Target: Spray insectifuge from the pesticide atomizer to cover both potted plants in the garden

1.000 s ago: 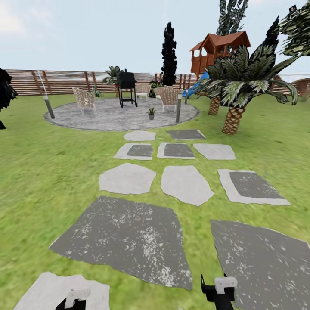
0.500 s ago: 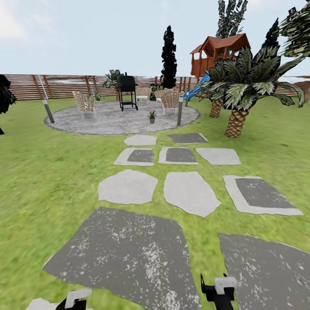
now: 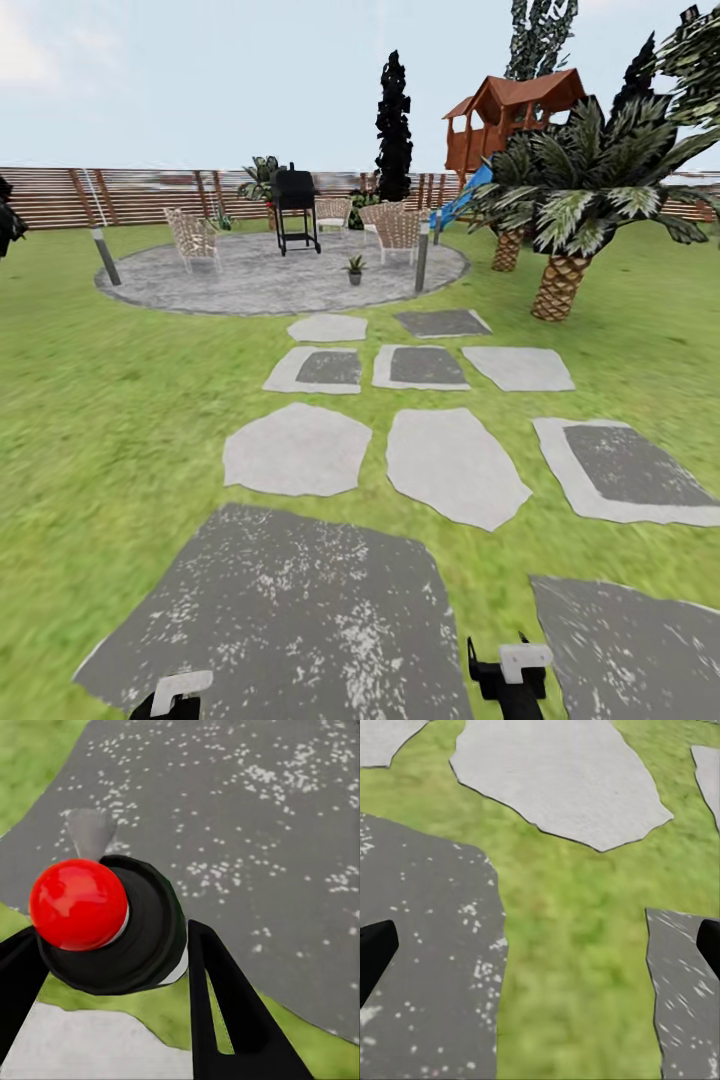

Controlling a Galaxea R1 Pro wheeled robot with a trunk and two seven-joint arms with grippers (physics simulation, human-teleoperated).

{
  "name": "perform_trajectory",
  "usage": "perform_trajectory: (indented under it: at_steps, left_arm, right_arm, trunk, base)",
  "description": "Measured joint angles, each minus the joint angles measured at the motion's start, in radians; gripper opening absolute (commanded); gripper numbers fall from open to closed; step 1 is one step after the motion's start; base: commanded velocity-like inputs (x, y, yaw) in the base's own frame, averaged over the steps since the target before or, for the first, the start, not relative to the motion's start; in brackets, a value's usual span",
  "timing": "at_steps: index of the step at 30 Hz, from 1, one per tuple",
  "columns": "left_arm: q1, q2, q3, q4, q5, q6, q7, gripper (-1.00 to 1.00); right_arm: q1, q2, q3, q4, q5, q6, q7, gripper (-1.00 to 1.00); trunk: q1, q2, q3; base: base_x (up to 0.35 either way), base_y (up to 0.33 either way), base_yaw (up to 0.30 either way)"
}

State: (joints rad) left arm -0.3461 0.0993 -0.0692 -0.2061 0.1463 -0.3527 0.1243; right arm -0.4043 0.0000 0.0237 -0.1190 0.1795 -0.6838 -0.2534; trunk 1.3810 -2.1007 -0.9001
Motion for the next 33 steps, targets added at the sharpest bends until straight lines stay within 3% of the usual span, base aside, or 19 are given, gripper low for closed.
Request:
perform_trajectory:
  at_steps: [33]
  left_arm:
    - [0.000,0.000,0.000,0.006,0.000,-0.001,0.000,-1.00]
  right_arm:
    - [0.000,0.004,0.000,0.000,0.002,0.000,0.004,1.00]
  trunk:
    - [0.000,0.000,0.000]
  base:
    - [0.340,0.011,0.000]
